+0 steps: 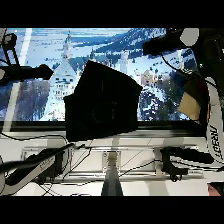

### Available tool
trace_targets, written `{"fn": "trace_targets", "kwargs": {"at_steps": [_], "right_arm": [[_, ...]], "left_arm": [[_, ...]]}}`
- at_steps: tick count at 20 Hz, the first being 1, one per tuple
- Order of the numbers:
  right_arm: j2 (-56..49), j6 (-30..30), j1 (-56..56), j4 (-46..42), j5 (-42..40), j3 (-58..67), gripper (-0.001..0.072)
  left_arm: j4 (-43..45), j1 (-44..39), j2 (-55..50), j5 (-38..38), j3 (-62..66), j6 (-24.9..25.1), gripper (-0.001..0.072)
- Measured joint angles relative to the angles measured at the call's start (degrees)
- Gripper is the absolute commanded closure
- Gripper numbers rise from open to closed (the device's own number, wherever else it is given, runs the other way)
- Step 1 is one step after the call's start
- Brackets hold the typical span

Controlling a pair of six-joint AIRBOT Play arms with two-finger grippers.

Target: Fold the clothes and pants, and hang the long-sleeved shirts on hangers.

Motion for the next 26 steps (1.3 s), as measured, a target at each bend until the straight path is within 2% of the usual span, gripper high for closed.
{"fn": "trace_targets", "kwargs": {"at_steps": [5,8,9,10,11,12,13,14,15,18,22,24,25,26], "right_arm": [[0.1,-5.9,-7.7,-3.3,13.7,-5.8,0.0683],[0.5,-8.9,-14.4,4.0,20.3,-17.8,0.0681],[0.7,-10.4,-16.4,8.8,21.4,-23.1,0.0610],[0.8,-11.8,-17.9,13.9,21.9,-28.7,0.0367],[0.9,-12.8,-18.8,18.4,21.4,-33.6,0.0185],[0.9,-13.7,-19.3,22.7,19.9,-38.2,0.0179],[0.9,-14.4,-19.5,27.0,17.9,-42.9,0.0179],[1.0,-15.2,-19.3,30.9,15.6,-47.0,0.0179],[1.0,-15.7,-18.9,33.8,13.2,-50.3,0.0184],[1.0,-17.3,-16.4,39.3,6.8,-57.5,0.0198],[1.0,-18.7,-11.5,43.2,2.0,-61.7,0.0201],[1.0,-19.4,-8.9,44.9,-0.2,-62.4,0.0317],[1.0,-19.8,-7.6,45.3,-1.2,-62.7,0.0410],[1.0,-20.5,-6.4,45.5,-2.3,-62.8,0.0533]], "left_arm": [[-0.9,0.0,0.1,-2.1,0.1,0.0,0.0023],[1.7,0.0,0.1,-6.1,0.1,0.0,0.0026],[2.3,0.0,0.1,-7.8,0.1,0.0,0.0026],[2.7,0.0,0.1,-9.1,0.1,0.0,0.0026],[3.1,0.0,0.1,-10.3,0.1,0.0,0.0026],[3.4,0.1,0.1,-11.1,0.1,0.0,0.0027],[4.0,0.1,0.1,-11.9,0.1,0.0,0.0089],[5.5,0.1,0.2,-13.3,0.1,0.0,0.0188],[7.8,0.1,0.2,-14.7,0.1,0.0,0.0235],[15.6,1.6,0.4,-20.1,-0.3,0.0,0.0235],[15.2,5.8,1.7,-25.0,-5.1,1.4,0.0234],[12.5,7.9,2.8,-26.2,-9.8,2.9,0.0233],[10.6,8.7,3.0,-26.5,-12.4,3.9,0.0221],[8.4,9.3,3.2,-26.6,-15.2,4.8,0.0159]]}}
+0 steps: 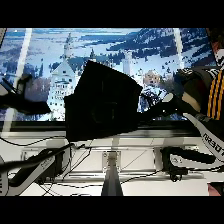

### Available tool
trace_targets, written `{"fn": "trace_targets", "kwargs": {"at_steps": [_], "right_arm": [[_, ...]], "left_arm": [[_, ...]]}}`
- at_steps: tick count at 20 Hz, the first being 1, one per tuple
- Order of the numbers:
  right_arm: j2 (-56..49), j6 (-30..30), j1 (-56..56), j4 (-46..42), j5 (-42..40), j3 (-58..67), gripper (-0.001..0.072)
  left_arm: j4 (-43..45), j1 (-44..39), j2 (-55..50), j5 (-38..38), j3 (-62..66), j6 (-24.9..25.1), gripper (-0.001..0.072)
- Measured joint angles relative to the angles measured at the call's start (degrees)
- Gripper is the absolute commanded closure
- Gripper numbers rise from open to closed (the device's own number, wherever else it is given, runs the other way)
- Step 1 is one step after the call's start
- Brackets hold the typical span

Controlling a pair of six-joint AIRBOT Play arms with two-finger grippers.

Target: Fold the clothes and pants, and hang the long-sleeved shirts on hangers.

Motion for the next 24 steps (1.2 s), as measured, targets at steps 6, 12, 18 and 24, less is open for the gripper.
{"fn": "trace_targets", "kwargs": {"at_steps": [6,12,18,24], "right_arm": [[0.0,-5.3,3.0,2.2,-3.6,1.6,0.0682],[0.0,-6.6,3.4,5.4,-7.0,5.9,0.0682],[0.0,-6.8,3.5,7.0,-8.1,7.5,0.0681],[0.0,-6.8,3.5,7.1,-8.1,9.8,0.0681]], "left_arm": [[-9.1,1.3,0.4,0.9,-13.9,4.0,0.0024],[-11.1,1.2,0.4,7.2,-22.0,4.8,0.0184],[-13.8,-3.8,-3.4,9.4,-24.0,5.0,0.0205],[-13.2,-10.7,-8.9,10.5,-22.9,6.3,0.0688]]}}
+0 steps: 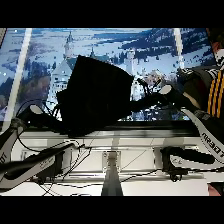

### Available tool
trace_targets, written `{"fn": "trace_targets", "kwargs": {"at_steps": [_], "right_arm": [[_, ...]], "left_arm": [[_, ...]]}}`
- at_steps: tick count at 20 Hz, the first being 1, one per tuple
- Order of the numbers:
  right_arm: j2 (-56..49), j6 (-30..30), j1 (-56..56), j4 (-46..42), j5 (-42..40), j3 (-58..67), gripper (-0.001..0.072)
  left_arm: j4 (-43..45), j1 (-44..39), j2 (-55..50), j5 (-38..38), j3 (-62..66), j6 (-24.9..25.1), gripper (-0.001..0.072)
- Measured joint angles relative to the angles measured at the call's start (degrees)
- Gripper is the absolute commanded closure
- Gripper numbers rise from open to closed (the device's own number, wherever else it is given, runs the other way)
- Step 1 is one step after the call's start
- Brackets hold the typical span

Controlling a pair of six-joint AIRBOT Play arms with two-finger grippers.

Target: Fold the clothes and pants, and hang the long-sleeved shirts on hangers.

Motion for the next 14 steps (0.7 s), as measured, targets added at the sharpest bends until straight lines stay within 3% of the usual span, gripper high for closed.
{"fn": "trace_targets", "kwargs": {"at_steps": [3,6,10,14], "right_arm": [[0.0,0.0,0.0,-0.4,0.9,4.4,0.0682],[0.7,0.0,0.0,-1.6,1.7,11.6,0.0682],[4.3,0.0,0.0,-3.7,3.6,23.6,0.0681],[10.3,0.0,0.0,-4.4,4.3,35.3,0.0682]], "left_arm": [[0.9,-1.0,-0.9,0.1,4.5,1.9,0.0688],[0.5,-1.4,-1.0,-4.4,14.1,3.0,0.0689],[-1.1,-0.5,-0.2,-10.4,33.9,3.6,0.0688],[-6.2,2.6,3.8,-9.7,53.3,3.8,0.0689]]}}
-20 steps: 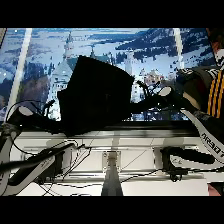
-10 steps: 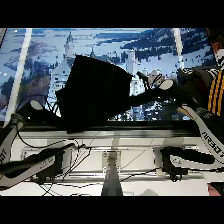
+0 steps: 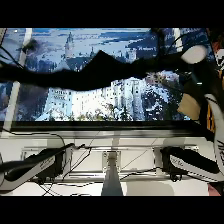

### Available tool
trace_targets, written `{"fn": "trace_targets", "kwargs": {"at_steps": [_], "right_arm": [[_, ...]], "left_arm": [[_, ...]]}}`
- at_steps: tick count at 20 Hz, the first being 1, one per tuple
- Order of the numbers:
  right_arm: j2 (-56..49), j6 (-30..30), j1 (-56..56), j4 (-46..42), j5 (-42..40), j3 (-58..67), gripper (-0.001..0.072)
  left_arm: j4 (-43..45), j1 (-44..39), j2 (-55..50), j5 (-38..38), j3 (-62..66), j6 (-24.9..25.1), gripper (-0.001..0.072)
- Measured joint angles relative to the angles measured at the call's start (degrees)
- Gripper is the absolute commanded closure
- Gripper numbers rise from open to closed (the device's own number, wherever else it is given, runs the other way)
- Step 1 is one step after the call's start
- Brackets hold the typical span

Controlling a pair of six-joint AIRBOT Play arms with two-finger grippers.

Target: Fold the clothes and pants, and hang the long-sleeved shirts on hangers.

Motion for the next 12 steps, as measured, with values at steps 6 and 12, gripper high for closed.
{"fn": "trace_targets", "kwargs": {"at_steps": [6,12], "right_arm": [[11.0,2.9,0.0,5.7,2.5,7.7,0.0684],[16.5,13.8,7.3,8.1,8.2,5.9,0.0684]], "left_arm": [[-1.8,3.6,15.2,14.3,12.3,0.0,0.0689],[3.0,4.2,22.7,12.1,12.7,0.0,0.0690]]}}
